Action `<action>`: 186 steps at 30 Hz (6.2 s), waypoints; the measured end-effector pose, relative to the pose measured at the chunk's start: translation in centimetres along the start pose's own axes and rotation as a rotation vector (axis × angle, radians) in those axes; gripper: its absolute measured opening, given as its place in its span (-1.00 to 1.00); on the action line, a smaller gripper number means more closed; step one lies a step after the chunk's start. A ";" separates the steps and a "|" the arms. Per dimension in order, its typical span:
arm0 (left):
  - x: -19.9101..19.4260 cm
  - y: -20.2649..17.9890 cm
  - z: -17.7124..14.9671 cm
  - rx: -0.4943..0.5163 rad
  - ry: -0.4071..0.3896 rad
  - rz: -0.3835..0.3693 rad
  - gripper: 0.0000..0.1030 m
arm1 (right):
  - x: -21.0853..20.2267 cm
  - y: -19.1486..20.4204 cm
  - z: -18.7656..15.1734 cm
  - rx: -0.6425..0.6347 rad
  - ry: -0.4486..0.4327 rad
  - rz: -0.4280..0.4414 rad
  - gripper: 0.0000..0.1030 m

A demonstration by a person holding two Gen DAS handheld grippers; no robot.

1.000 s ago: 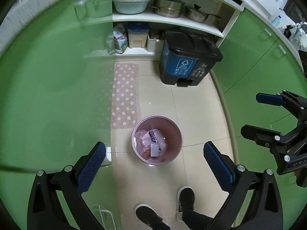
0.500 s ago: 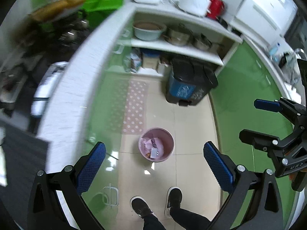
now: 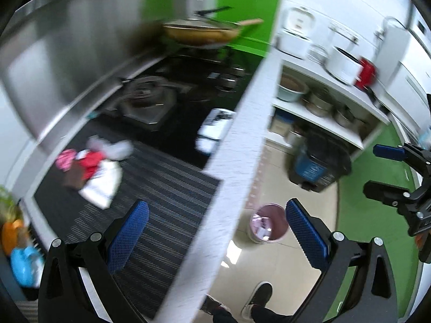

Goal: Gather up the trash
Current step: 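Move both empty grippers back toward the counter mat, then grasp the white patterned paper cup with the left gripper while the right gripper grasps the clear plastic bag, then carry the paper cup and plastic bag over the pink wastebasket with both grippers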

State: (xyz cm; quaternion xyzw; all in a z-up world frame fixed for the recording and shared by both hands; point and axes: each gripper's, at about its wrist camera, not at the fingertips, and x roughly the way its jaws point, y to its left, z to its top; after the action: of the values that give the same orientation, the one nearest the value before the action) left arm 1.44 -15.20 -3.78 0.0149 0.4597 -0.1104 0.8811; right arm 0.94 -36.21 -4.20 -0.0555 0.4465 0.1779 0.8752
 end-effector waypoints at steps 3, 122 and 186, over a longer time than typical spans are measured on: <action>-1.5 3.6 -0.2 -0.043 -0.009 0.052 0.90 | 0.6 2.6 1.6 -0.038 -0.008 0.031 0.92; 6.3 25.0 -0.7 -0.446 0.044 0.189 -0.85 | 32.1 20.7 17.1 -0.566 0.192 0.235 -0.89; 25.9 -20.6 -3.2 0.419 0.221 -0.380 -0.85 | 10.9 -17.7 -16.8 0.353 0.094 -0.294 -0.92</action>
State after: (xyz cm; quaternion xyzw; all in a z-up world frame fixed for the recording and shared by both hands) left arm 8.92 -39.60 -25.16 0.1217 0.5147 -0.3635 0.7669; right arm 0.38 -54.17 -24.01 0.0255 0.4981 -0.0351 0.8660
